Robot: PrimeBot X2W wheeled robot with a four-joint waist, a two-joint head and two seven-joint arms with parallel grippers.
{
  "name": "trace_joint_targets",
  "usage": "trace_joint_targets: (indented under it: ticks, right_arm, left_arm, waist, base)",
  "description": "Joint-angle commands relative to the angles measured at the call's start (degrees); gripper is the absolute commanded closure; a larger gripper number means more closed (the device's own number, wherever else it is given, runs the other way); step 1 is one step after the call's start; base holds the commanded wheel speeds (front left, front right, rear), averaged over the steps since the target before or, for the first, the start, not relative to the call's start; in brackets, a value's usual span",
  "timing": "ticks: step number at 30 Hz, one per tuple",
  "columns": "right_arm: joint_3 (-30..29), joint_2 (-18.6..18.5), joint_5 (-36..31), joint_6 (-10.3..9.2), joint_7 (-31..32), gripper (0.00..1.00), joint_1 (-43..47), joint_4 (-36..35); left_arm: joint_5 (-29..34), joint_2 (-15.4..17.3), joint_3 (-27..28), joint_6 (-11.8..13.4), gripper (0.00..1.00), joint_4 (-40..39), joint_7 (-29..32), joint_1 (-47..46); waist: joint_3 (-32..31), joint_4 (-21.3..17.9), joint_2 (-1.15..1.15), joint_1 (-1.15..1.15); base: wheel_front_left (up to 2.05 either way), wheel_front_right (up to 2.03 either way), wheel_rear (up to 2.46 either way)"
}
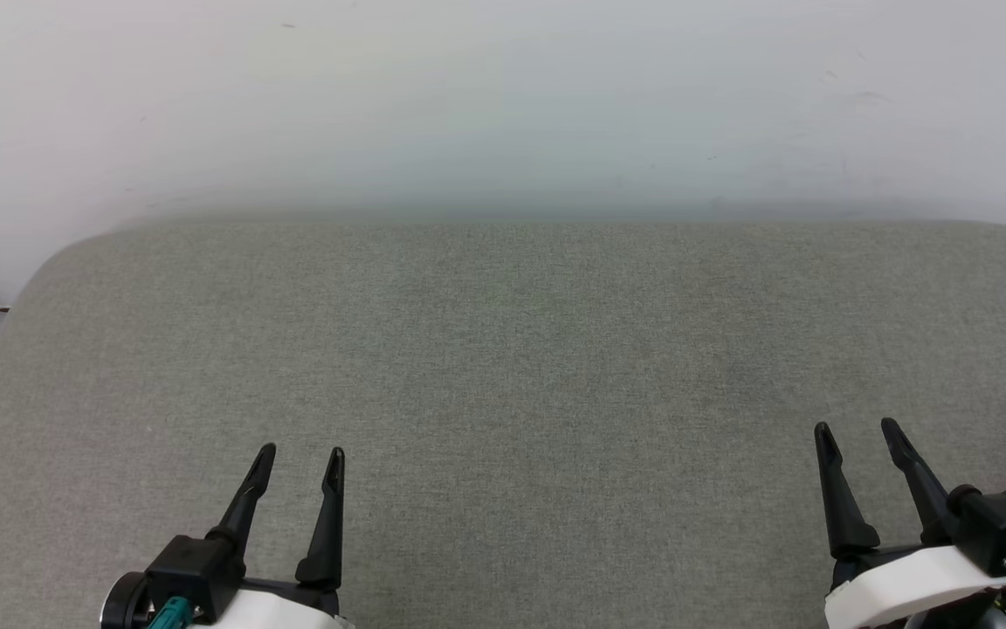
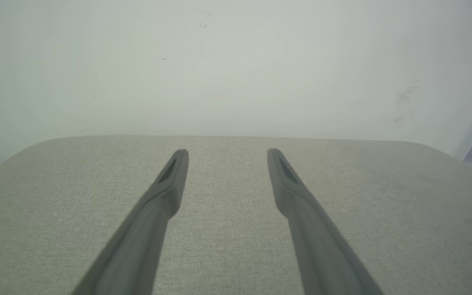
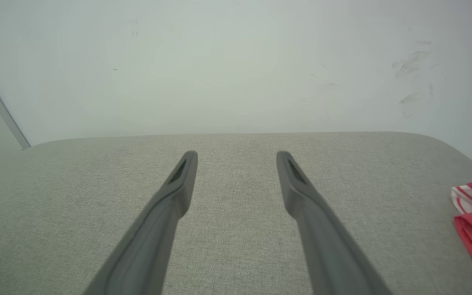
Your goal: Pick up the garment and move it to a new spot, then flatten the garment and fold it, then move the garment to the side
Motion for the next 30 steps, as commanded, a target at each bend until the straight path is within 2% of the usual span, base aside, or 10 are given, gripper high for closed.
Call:
trace_joint_targets:
  ticks: [1, 2, 6, 30]
  right_arm:
    - [-0.03, 0.13, -0.36, -0.07, 0.13, 0.0, 0.23, -0.34]
    - [-0.02, 0.0, -0.04, -0.01, 0.01, 1.0, 0.0, -0.17]
    - [0.06, 0.07, 0.93, 0.0, 0.22, 1.0, 0.63, 1.71]
    - [-1.46, 0.62, 25.48, -0.01, 5.17, 1.0, -2.01, 3.61]
  left_arm:
    - [0.0, -0.17, 0.36, -0.15, 0.0, -0.27, -0.4, 0.12]
    - [0.0, -0.12, 0.32, -0.06, 1.0, -0.11, 0.0, 0.0]
    - [-0.85, -0.25, 0.14, -0.09, 1.0, 1.65, 0.32, 0.71]
    - [-26.3, -0.07, 2.19, -0.25, 1.0, 4.75, 5.98, -2.89]
  waist:
    - [0.04, 0.05, 0.0, 0.0]
    - [0.05, 0.05, 0.0, 0.0]
    - [0.07, 0.04, 0.0, 0.0]
    - [0.26, -0.21, 0.0, 0.0]
  base:
    - [0.0, 0.0, 0.0]
    - [0.0, 0.0, 0.0]
    - [0.0, 0.0, 0.0]
    - [0.0, 0.0, 0.0]
